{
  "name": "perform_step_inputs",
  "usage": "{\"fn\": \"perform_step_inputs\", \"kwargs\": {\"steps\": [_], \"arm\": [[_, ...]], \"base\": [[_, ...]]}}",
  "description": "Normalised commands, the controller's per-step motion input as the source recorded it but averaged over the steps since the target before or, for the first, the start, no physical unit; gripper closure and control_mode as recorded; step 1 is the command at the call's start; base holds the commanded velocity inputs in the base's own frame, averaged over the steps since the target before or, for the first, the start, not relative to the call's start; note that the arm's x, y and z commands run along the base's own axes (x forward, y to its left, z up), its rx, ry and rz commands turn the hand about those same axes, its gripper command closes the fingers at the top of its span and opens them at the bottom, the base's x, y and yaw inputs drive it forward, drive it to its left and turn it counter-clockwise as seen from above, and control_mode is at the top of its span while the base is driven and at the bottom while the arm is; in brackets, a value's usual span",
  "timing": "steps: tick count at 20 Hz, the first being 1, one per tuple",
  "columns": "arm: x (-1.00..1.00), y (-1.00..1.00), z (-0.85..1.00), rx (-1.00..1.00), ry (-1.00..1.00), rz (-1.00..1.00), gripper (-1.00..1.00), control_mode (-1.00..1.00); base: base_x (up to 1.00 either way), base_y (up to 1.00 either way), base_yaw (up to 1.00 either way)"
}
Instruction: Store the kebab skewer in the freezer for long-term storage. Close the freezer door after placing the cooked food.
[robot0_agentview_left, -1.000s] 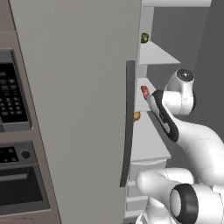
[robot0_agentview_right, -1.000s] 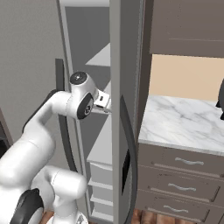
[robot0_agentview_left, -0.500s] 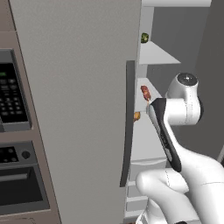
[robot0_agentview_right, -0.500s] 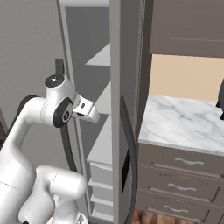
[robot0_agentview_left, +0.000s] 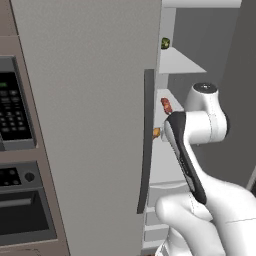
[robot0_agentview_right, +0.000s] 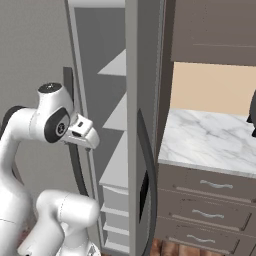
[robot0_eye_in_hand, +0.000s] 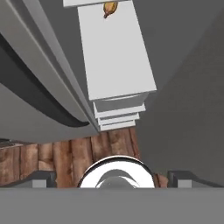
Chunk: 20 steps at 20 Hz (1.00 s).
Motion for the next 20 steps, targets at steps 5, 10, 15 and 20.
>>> {"fn": "perform_step_inputs", "kwargs": {"steps": [5,10,15,20], "arm": [[-0.17,0.04,-0.02,0.18,0.00,0.12,-1.00,-1.00],[-0.24,0.05,-0.06,0.04,-0.07,0.03,-1.00,-1.00],[-0.02,0.14,-0.02,-0.09,0.00,0.00,-1.00,-1.00],[0.00,0.00,-0.18,-0.03,0.00,0.00,-1.00,-1.00]], "base": [[0.00,0.00,0.00],[0.00,0.00,0.00],[0.00,0.00,0.00],[0.00,0.00,0.00]]}}
